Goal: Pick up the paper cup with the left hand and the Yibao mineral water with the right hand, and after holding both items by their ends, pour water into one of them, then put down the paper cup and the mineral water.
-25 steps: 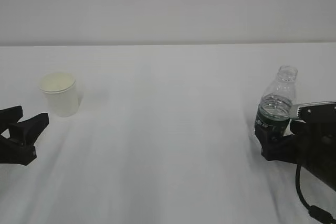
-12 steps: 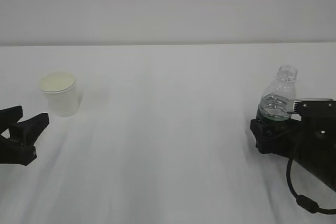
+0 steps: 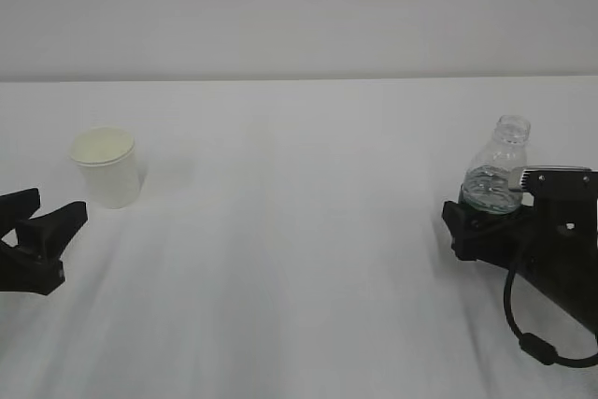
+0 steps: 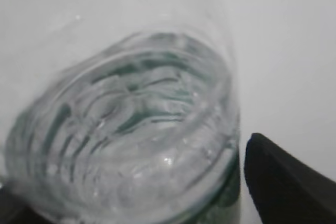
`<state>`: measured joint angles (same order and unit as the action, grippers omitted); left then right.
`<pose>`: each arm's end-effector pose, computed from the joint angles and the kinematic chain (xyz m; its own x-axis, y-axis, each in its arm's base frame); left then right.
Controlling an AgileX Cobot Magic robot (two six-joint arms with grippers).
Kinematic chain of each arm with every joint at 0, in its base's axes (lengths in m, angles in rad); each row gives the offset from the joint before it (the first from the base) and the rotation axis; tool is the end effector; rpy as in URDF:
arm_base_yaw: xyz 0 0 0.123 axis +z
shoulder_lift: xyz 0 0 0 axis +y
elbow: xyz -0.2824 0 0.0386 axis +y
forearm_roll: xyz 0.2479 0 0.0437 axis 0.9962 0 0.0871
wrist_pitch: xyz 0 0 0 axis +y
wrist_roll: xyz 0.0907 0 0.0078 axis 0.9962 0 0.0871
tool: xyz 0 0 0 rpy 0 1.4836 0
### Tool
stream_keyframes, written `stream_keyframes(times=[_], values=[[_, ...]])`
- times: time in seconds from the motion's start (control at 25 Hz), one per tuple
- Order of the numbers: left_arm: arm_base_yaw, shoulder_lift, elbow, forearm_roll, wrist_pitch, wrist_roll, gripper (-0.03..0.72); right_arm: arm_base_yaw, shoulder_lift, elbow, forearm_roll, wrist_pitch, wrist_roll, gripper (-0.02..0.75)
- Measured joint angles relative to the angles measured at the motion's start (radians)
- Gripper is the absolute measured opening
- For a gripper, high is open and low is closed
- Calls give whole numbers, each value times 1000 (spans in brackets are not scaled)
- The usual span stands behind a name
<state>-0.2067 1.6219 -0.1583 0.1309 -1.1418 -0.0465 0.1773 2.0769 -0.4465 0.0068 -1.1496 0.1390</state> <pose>0.2041 -0.0538 0.1398 -0.2280 0.0561 -0.9720 0.3186 0.9477 -0.0200 0.2792 0.0495 0.0662 -0.3979 0.0723 -0.9146 -0.1157 0.9850 0.1281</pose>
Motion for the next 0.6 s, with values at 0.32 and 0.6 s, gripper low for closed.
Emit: stream_keyframes(times=[0.32, 0.6], values=[[0, 0, 0, 0, 0, 1, 428, 0, 0, -5, 0, 0, -54, 688], [0, 0, 0, 0, 0, 4, 427, 0, 0, -5, 1, 0, -74, 688]])
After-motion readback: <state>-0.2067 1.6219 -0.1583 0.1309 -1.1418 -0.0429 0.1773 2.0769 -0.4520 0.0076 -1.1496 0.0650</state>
